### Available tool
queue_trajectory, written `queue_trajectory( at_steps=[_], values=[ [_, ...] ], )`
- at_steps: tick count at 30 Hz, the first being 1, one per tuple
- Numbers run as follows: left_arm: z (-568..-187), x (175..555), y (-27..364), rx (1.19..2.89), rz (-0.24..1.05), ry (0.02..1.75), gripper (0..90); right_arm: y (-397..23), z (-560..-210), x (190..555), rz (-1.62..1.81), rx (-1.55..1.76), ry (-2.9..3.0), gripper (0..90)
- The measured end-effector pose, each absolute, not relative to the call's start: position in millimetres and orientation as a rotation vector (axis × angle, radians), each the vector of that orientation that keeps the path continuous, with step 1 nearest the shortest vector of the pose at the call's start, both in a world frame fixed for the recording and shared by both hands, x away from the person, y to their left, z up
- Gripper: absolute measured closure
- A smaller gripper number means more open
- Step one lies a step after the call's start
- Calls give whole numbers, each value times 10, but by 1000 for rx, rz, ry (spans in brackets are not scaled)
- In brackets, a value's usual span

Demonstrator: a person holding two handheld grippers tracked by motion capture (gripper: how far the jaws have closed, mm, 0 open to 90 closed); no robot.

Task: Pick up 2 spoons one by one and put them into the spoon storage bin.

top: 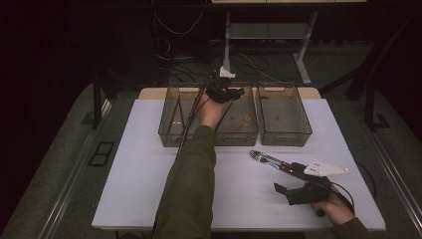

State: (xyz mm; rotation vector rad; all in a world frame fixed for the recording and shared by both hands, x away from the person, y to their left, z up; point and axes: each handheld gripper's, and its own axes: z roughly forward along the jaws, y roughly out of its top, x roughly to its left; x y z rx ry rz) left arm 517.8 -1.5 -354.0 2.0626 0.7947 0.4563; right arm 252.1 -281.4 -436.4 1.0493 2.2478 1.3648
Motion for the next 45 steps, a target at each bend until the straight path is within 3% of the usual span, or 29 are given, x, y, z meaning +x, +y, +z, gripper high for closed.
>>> queue_trajectory(
  at_steps=[3, 6, 13, 24, 33, 45],
  values=[
    [-3595, 5195, -43, 2090, 424, 820, 879, -2817, -4365, 2522, 1366, 1052, 2251, 11],
    [-3600, 5187, -46, 2086, 440, 851, 692, -2820, -4363, 2525, 1369, 1051, 2248, 11],
    [-3520, 5094, -8, 2077, 414, 807, 561, -2818, -4361, 2524, 1367, 1046, 2247, 11],
    [-3459, 4788, 94, 2049, 287, 728, 450, -2816, -4370, 2536, 1356, 1038, 2244, 11],
    [-3432, 4444, 281, 2062, 288, 656, 338, -2816, -4383, 2535, 1341, 1039, 2255, 11],
    [-3494, 4014, 587, 2030, 267, 638, 256, -2820, -4391, 2537, 1334, 1046, 2250, 11]
  ],
)
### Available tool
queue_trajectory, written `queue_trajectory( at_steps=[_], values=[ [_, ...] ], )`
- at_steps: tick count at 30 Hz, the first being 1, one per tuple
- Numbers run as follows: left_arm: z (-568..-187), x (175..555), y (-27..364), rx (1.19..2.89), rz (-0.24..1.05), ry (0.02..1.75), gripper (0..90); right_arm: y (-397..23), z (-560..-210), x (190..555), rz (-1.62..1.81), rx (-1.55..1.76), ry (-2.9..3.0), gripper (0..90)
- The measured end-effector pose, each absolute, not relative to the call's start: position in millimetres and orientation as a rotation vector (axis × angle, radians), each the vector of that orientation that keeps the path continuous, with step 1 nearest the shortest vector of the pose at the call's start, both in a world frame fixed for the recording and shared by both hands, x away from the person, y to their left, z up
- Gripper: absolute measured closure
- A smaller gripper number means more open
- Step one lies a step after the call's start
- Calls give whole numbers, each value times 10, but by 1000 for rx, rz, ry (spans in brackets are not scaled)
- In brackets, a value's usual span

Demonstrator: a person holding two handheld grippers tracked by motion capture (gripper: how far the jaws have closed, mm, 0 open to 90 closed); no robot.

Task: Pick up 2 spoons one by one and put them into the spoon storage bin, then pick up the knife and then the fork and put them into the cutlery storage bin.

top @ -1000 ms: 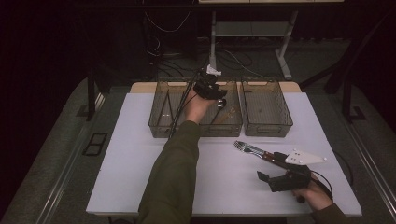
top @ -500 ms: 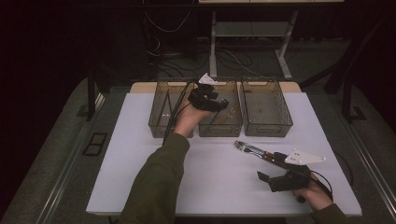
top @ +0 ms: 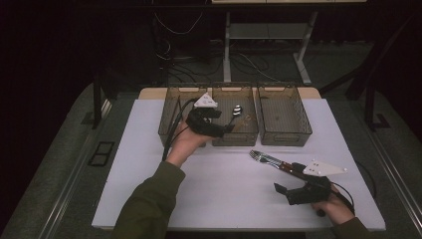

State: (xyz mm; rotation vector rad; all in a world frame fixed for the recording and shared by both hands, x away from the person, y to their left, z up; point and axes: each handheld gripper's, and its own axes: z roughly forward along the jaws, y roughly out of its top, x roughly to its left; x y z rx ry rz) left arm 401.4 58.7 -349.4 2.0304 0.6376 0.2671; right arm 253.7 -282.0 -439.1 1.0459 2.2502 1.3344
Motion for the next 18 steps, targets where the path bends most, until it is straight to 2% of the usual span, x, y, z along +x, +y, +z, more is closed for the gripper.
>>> queue_trajectory(
  at_steps=[18],
  values=[
    [-3882, 3406, 1103, 2001, 294, 660, 109, -2814, -4403, 2550, 1320, 1051, 2251, 11]
  ],
)
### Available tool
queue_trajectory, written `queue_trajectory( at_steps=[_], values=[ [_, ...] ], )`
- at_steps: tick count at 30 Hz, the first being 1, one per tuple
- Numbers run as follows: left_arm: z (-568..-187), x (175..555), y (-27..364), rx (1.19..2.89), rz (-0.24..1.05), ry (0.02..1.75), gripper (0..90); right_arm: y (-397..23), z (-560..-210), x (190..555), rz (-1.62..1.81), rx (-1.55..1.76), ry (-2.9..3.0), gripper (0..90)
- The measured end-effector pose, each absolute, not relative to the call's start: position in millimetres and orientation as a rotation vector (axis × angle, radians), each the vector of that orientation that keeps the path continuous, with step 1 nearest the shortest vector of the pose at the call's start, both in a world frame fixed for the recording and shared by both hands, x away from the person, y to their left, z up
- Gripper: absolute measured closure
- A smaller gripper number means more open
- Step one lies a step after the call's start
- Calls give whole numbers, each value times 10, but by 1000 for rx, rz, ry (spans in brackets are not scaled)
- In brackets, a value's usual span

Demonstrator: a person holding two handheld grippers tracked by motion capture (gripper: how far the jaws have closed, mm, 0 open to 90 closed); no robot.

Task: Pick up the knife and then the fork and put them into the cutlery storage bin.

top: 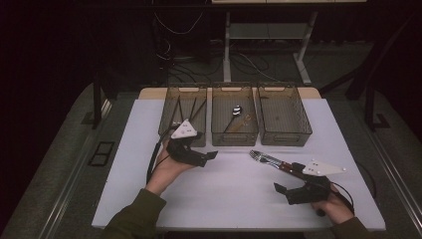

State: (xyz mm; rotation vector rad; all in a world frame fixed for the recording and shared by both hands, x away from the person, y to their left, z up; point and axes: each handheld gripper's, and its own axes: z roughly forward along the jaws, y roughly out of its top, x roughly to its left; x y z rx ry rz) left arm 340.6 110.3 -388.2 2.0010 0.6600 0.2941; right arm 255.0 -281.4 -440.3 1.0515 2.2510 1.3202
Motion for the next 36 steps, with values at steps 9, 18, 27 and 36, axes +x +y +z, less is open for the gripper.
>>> queue_trajectory(
  at_steps=[9, 18, 27, 36],
  values=[
    [-4121, 3092, 1335, 2017, 317, 668, 7, -2824, -4397, 2549, 1318, 1057, 2249, 11],
    [-4258, 2867, 1489, 2029, 283, 675, 0, -2839, -4395, 2551, 1317, 1063, 2244, 11],
    [-4352, 2752, 1587, 2037, 269, 661, 0, -2889, -4331, 2570, 1282, 1047, 2265, 11],
    [-4373, 2764, 1578, 2043, 250, 658, 0, -2905, -4187, 2693, 1173, 991, 2355, 11]
  ],
)
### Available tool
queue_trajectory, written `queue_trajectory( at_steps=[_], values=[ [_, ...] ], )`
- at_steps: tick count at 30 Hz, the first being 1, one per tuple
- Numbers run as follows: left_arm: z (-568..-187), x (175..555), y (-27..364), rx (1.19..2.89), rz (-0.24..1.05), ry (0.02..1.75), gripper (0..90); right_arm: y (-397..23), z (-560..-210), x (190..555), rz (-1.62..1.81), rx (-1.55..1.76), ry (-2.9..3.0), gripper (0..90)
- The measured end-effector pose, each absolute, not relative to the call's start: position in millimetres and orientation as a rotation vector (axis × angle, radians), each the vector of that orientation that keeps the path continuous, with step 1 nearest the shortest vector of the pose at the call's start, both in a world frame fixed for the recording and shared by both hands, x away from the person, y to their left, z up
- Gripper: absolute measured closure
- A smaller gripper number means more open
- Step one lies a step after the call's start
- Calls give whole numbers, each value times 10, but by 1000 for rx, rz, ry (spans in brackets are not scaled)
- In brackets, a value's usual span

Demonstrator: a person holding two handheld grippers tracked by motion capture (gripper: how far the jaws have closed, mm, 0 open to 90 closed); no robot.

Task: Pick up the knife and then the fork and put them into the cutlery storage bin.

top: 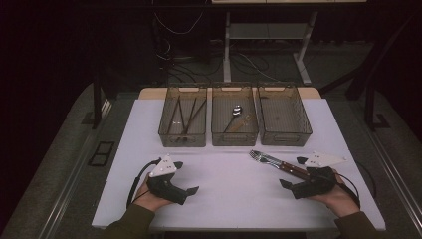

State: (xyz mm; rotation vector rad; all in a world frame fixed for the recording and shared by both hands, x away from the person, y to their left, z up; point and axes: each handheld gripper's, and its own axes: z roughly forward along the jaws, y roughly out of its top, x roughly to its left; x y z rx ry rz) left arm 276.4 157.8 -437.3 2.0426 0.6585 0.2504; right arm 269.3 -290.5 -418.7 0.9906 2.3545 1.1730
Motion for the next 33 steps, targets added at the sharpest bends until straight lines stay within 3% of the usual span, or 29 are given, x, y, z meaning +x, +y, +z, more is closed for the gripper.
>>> queue_trajectory(
  at_steps=[5, 7, 9, 10, 16, 23, 33],
  values=[
    [-4379, 2766, 1575, 2042, 248, 665, 0, -2931, -4095, 2810, 1128, 999, 2409, 16],
    [-4380, 2767, 1574, 2044, 247, 665, 0, -2958, -4052, 2850, 1124, 992, 2437, 85],
    [-4383, 2765, 1572, 2047, 249, 665, 0, -2987, -4016, 2900, 1109, 1003, 2451, 91],
    [-4384, 2764, 1571, 2048, 251, 665, 0, -3000, -3999, 2923, 1108, 1012, 2463, 156],
    [-4388, 2768, 1573, 2050, 251, 665, 0, -3027, -3952, 3076, 1058, 1005, 2542, 249],
    [-4390, 2764, 1566, 2055, 246, 660, 0, -2979, -3918, 3278, 882, 975, 2643, 420],
    [-4400, 2760, 1550, 2062, 242, 653, 0, -2888, -3900, 3536, 681, 935, 2784, 580]
  ],
)
